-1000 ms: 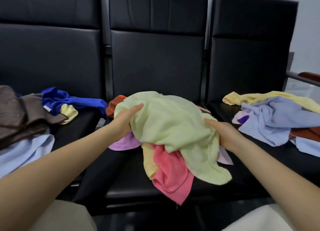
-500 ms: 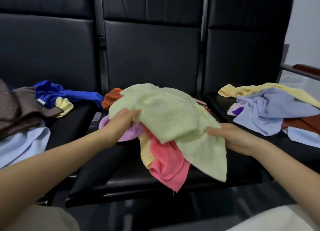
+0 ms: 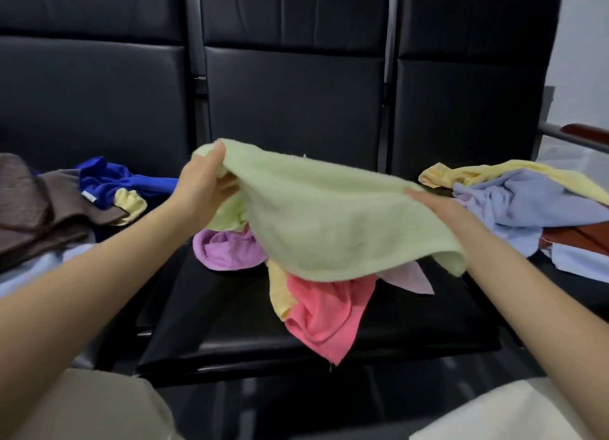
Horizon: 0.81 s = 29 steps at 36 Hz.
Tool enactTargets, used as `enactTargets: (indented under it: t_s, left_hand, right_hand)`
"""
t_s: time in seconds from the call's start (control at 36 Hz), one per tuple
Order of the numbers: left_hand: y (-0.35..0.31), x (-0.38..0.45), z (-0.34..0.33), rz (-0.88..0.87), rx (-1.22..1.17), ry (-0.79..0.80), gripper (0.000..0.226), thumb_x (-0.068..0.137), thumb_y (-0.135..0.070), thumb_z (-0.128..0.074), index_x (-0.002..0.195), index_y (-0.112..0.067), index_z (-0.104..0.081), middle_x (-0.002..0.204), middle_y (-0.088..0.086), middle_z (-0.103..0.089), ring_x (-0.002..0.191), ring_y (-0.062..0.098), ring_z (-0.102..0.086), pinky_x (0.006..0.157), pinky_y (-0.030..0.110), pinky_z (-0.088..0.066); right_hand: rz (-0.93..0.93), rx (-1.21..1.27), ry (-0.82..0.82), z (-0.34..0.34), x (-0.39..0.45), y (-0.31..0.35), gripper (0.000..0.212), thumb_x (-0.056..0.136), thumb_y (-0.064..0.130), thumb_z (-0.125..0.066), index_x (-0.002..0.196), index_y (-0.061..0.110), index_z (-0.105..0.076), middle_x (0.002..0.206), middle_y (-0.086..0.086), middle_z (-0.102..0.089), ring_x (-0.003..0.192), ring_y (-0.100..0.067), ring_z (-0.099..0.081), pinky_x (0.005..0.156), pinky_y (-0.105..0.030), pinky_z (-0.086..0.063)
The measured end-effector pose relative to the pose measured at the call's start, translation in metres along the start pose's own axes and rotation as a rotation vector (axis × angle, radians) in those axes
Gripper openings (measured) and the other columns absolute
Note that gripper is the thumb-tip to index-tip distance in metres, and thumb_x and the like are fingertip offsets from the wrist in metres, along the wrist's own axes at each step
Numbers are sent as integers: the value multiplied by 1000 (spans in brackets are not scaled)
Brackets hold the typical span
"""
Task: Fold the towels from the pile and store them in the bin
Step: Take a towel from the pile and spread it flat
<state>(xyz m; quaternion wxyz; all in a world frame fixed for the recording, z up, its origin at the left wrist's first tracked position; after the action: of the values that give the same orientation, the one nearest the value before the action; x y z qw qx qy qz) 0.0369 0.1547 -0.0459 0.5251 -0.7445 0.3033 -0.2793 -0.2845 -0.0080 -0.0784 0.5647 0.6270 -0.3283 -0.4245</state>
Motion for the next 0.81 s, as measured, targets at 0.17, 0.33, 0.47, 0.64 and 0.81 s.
enactTargets:
  t_s: [0.17,0.33,0.47,0.64,0.81]
  left_hand:
    - [52,5,5,166,405,6,28,85,-36,-58,110,-24,-61,110,2,-65,101,21,-62,89,35,-54]
    - [54,1,-1,72,912,15,28,94,-34,-59,84,-9,-53,82,3,-54,70,13,-50,59,27,-41]
    - [50,-4,-1,-103,1354,45,44,95,-37,-55,65,-10,-39,62,3,-41,56,14,-37,54,32,-27]
    - [53,-10,-4,-151,1299,127,50,94,-37,-56,58,-13,-31,54,0,-31,51,15,-29,50,30,-24]
    - [47,-11,-1,-230,1441,75,54,98,-38,-47,54,-13,-28,49,0,-28,46,15,-27,48,31,-21]
  right_hand:
    - [-93,-81,-52,-13,13,-43,29,89,15,-69,114,1,-65,108,-16,-71,93,-27,-69,74,-35,-54]
    - [-42,-201,-36,-14,22,-53,31,87,22,-72,113,5,-68,103,-11,-73,96,-27,-70,86,-41,-55]
    - [150,-574,-189,-5,18,-40,45,84,32,-72,122,14,-53,114,0,-60,101,-18,-59,73,-32,-48]
    - [804,-852,-291,-23,-27,-7,27,81,21,-72,104,21,-57,96,9,-52,91,-16,-53,76,-33,-46]
    - [864,-1131,400,-86,-47,-51,47,76,61,-59,110,29,-64,104,17,-54,98,2,-47,87,-19,-40]
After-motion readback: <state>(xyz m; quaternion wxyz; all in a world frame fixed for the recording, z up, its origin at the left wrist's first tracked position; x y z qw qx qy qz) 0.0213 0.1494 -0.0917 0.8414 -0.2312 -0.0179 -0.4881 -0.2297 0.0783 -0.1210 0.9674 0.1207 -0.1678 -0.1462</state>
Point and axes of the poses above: each hand's wrist, its own x-axis towards the middle knuckle, its own z-axis out of the back of the hand, y = z × x, the point moved 6 cm from there along x, towards the middle knuckle
